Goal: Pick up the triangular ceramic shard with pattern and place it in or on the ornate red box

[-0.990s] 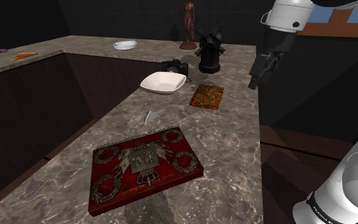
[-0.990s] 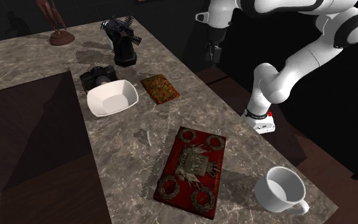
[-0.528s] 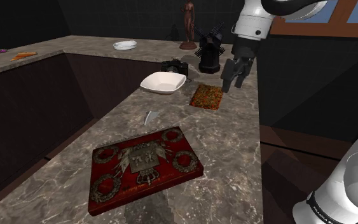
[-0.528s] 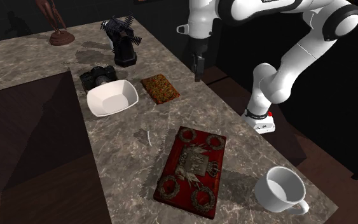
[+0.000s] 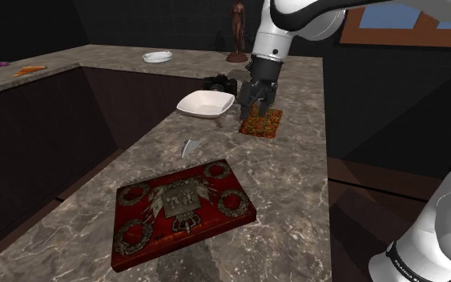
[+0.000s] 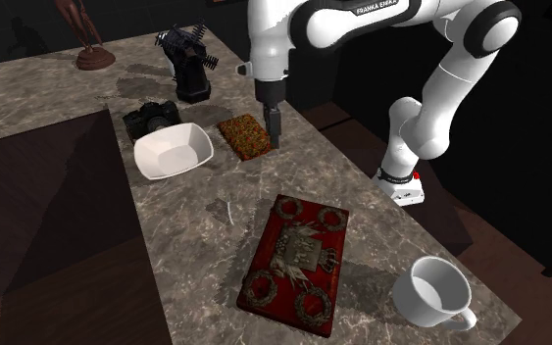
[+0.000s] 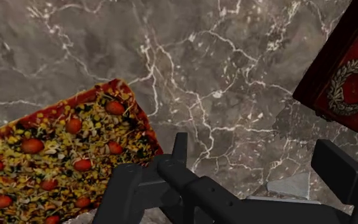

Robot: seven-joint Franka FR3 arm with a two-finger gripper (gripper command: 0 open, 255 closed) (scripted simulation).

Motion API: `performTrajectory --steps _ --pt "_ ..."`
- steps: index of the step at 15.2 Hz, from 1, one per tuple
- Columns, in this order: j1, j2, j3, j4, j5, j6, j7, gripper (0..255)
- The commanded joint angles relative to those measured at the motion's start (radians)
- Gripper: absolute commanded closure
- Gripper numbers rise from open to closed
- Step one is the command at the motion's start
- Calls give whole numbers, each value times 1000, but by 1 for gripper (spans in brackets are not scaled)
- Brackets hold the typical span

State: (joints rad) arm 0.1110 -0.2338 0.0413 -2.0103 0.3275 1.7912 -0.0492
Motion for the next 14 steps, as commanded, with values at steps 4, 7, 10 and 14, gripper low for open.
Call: performTrajectory --steps 4,7,10,14 --pt "26 189 16 155 67 15 -8 0" --pt "39 304 28 266 103 10 -8 0" --pt "50 422 43 391 134 -5 -3 0" --pt "63 502 56 459 152 6 1 0"
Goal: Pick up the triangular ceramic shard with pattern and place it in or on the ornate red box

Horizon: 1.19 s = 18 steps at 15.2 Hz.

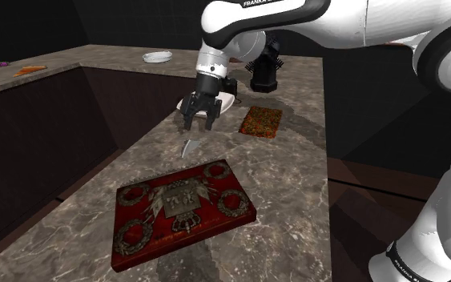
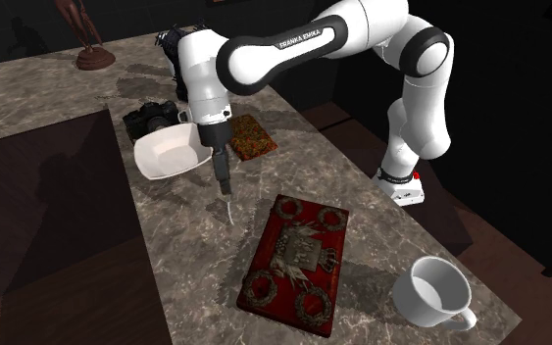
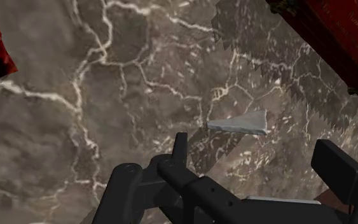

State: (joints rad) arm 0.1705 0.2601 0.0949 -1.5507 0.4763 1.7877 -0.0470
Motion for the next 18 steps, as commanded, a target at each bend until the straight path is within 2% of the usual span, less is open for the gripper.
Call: performTrajectory --steps 1,6,14,15,18 --pt "6 9 5 -12 5 22 -2 0" --pt "20 15 12 -57 9 78 -7 0" --pt "20 15 12 -57 9 78 -7 0" --pt "20 15 12 -57 9 78 -7 255" --pt "20 15 12 -57 9 78 -7 255"
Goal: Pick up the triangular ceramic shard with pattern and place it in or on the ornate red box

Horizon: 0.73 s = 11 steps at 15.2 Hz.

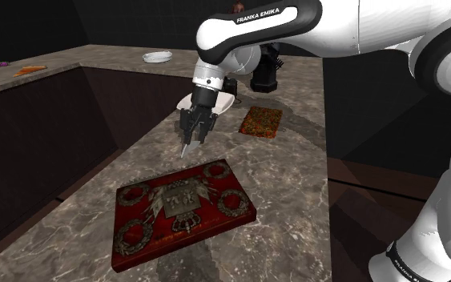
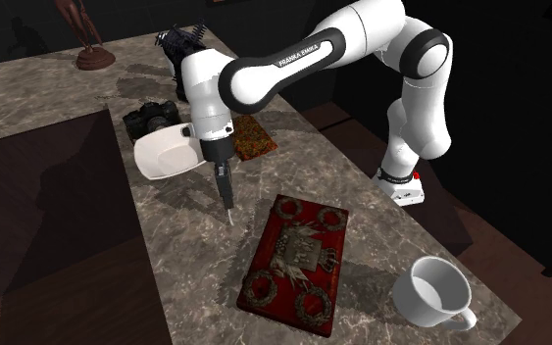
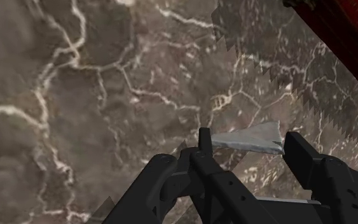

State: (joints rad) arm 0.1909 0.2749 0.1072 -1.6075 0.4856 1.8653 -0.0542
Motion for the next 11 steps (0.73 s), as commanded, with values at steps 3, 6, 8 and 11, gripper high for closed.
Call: performTrajectory --steps 3,6,8,11 --pt "0 0 0 0 0 0 0 255" --pt "0 0 0 0 0 0 0 255" --pt "-1 -3 0 21 -3 -22 11 255" --pt "-2 -7 -1 55 -7 -56 27 255"
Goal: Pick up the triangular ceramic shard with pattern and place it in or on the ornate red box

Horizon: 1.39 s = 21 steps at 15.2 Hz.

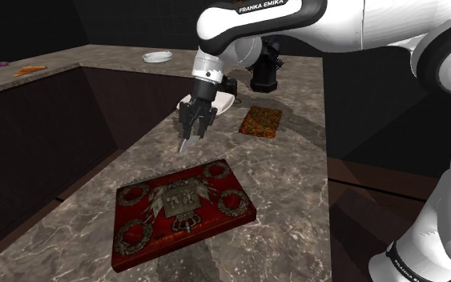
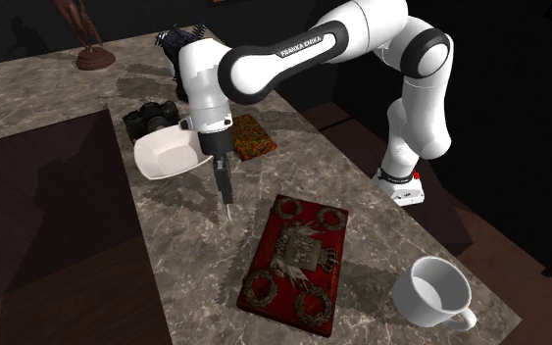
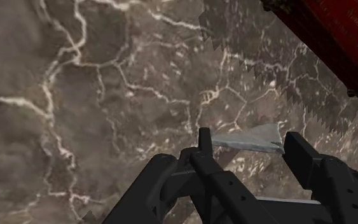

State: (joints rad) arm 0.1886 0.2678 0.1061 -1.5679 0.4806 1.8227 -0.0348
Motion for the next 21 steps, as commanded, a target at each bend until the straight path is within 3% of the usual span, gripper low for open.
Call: performTrajectory --steps 1,18,21 --pt "0 0 0 27 -3 -25 13 255" --pt "-7 27 0 282 -19 -232 110 255" --pt "25 -64 17 157 -13 -177 140 255"
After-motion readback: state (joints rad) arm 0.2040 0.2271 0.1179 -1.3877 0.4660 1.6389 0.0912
